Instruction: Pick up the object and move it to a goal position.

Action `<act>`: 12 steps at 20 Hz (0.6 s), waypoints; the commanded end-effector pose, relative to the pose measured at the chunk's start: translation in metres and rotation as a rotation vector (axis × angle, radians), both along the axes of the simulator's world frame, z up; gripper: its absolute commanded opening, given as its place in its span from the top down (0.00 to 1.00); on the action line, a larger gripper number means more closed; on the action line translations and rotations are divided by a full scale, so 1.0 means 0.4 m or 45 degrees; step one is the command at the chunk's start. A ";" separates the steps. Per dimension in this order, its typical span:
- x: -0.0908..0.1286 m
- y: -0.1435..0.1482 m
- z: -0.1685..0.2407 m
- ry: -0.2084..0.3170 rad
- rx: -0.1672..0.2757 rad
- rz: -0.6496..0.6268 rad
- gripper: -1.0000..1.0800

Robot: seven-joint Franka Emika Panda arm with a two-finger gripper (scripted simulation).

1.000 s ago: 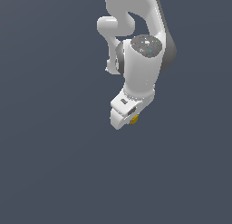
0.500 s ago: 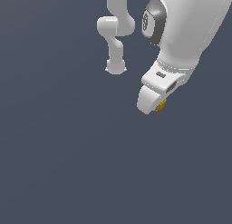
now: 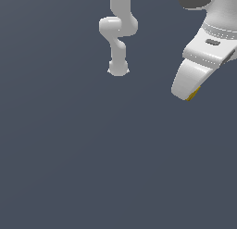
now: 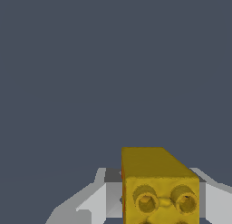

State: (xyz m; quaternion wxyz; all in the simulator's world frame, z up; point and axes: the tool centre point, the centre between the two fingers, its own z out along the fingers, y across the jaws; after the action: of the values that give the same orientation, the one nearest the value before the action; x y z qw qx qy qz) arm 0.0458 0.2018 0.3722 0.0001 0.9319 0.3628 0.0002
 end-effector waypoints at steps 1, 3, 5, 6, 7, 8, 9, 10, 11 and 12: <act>0.003 0.028 0.034 0.001 0.000 -0.001 1.00; 0.006 0.046 0.057 0.001 0.000 -0.002 1.00; 0.008 0.063 0.077 0.001 0.000 -0.002 1.00; 0.009 0.070 0.085 0.001 0.000 -0.002 1.00; 0.010 0.076 0.092 0.001 0.000 -0.002 1.00; 0.011 0.082 0.099 0.001 0.000 -0.002 1.00; 0.012 0.087 0.105 0.001 0.000 -0.002 1.00; 0.013 0.091 0.111 0.001 0.000 -0.002 1.00; 0.014 0.095 0.115 0.001 0.000 -0.002 1.00; 0.015 0.099 0.120 0.001 0.000 -0.002 1.00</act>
State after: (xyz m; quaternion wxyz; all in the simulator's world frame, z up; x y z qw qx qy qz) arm 0.0511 0.2391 0.4167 -0.0002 0.9320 0.3625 -0.0001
